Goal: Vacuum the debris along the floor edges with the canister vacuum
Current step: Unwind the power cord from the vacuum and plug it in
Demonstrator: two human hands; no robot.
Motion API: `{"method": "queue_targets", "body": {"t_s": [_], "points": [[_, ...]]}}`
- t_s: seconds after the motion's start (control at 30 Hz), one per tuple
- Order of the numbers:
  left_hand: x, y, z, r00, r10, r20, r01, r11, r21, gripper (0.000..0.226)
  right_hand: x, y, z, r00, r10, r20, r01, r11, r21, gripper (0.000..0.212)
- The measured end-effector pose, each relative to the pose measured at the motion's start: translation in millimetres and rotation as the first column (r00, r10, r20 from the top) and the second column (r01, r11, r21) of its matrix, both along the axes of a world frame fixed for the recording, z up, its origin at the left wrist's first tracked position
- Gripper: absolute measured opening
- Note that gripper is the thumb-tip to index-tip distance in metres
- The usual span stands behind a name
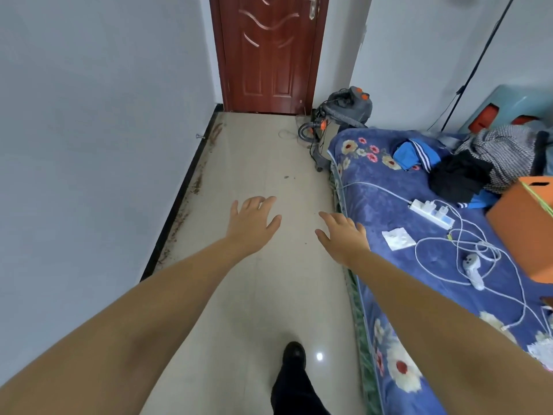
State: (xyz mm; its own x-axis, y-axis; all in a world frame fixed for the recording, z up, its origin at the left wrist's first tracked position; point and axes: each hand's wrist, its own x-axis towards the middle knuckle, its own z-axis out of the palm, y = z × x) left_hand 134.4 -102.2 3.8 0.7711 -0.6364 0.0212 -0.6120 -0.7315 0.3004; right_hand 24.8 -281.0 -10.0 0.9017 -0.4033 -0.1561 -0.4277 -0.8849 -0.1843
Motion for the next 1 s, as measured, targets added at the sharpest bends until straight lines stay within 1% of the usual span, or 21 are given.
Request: {"method": "queue_targets", "body": {"t_s": [0.2, 0.3, 0.43, 0.57, 0.7, 0.77, 0.87, 1.0], "points": [[96.2, -70.9, 10.3, 0.995, 0.086, -0.051, -0.084, 0.996, 0.032, 0.051, 104.2, -76.7, 8.0, 0.999, 0.043, -0.017, -0.043, 0.999, 0.025, 0.049], [140.6, -105.4, 13.0, 0.992, 0.111, -0.055, -0.11, 0.994, 0.015, 0.052, 159.0, -111.7, 10.4, 0.997, 0.066, -0.031, -0.066, 0.998, 0.013, 0.049], [203.5, -137.1, 9.4, 0.99, 0.129, -0.064, -0.129, 0.992, 0.006, 0.051, 231.9, -142.5, 7.4, 0.994, 0.101, -0.034, -0.101, 0.995, 0.013, 0.048], [285.3, -163.4, 1.4, 0.989, 0.137, -0.061, -0.138, 0.99, -0.014, 0.051, 313.9, -169.9, 0.0, 0.991, 0.13, -0.023, -0.13, 0.991, 0.005, 0.048], [386.0, -196.3, -3.3, 0.992, 0.114, -0.048, -0.115, 0.993, -0.022, 0.051, 409.8, -203.3, -1.1, 0.997, 0.08, 0.005, -0.08, 0.997, 0.005, 0.047], [437.0, -216.7, 1.7, 0.996, 0.073, -0.051, -0.073, 0.997, -0.004, 0.052, 453.4, -221.3, 2.6, 0.999, 0.044, 0.0, -0.044, 0.999, 0.0, 0.047], [509.3, -253.2, 16.8, 1.0, 0.002, -0.017, -0.002, 1.0, 0.016, 0.052, 512.0, -250.6, 11.0, 1.0, -0.015, 0.01, 0.015, 1.0, -0.001, 0.047], [582.0, -308.2, 28.0, 0.997, -0.076, -0.025, 0.076, 0.997, -0.005, 0.052, 575.4, -294.4, 14.7, 0.996, -0.087, 0.031, 0.086, 0.996, 0.022, 0.047]]}}
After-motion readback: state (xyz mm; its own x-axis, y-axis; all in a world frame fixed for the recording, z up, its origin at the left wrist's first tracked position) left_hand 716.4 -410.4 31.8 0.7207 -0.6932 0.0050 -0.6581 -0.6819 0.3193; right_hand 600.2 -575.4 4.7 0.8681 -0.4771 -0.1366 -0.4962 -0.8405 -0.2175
